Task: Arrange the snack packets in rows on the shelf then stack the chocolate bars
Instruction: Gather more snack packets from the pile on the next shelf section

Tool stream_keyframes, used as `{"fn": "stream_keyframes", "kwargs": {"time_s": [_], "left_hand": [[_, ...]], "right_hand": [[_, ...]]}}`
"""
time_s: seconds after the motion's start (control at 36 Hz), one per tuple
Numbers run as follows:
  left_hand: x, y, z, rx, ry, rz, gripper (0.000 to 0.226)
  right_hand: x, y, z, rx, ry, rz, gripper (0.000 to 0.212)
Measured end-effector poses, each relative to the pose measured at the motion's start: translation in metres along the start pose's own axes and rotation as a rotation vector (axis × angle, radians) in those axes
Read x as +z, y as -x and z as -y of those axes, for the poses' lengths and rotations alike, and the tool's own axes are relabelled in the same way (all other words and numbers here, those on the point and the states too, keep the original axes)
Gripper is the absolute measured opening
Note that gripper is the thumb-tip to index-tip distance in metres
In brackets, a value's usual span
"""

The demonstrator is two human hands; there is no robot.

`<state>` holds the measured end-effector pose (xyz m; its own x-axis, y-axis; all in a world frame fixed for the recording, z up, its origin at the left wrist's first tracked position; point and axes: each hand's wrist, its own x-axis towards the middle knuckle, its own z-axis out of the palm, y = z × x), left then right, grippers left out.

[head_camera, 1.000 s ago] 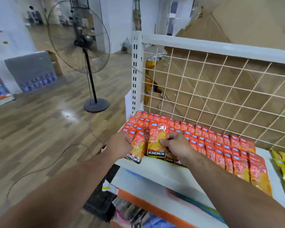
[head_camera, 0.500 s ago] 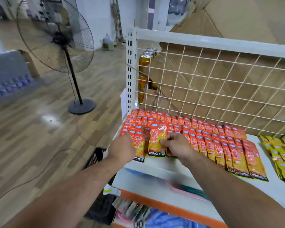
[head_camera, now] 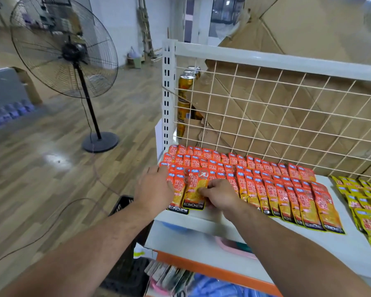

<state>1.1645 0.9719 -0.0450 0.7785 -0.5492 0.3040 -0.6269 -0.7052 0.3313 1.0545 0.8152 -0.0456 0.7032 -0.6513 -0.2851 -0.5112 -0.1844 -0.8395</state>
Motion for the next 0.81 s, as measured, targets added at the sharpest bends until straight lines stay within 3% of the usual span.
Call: {"fn": "stream_keyframes", "kwargs": {"time_s": [0.08, 0.44, 0.81], "left_hand": [[-0.002, -0.003, 0.006, 0.020, -0.007, -0.039, 0.034], [-0.005, 0.002, 0.013, -0.016, -0.005, 0.072, 0.037], [-0.006, 0.003, 0.013, 0.005, 0.017, 0.082, 0.037]], "right_hand": [[0.011, -0.001, -0.001, 0.007, 0.105, -0.005, 0.020], [0.019, -0.004, 0.004, 0.051, 0.437, -0.025, 0.019], [0.020, 0.013, 0.019, -0.043, 0.781, -0.089, 0.006]]}}
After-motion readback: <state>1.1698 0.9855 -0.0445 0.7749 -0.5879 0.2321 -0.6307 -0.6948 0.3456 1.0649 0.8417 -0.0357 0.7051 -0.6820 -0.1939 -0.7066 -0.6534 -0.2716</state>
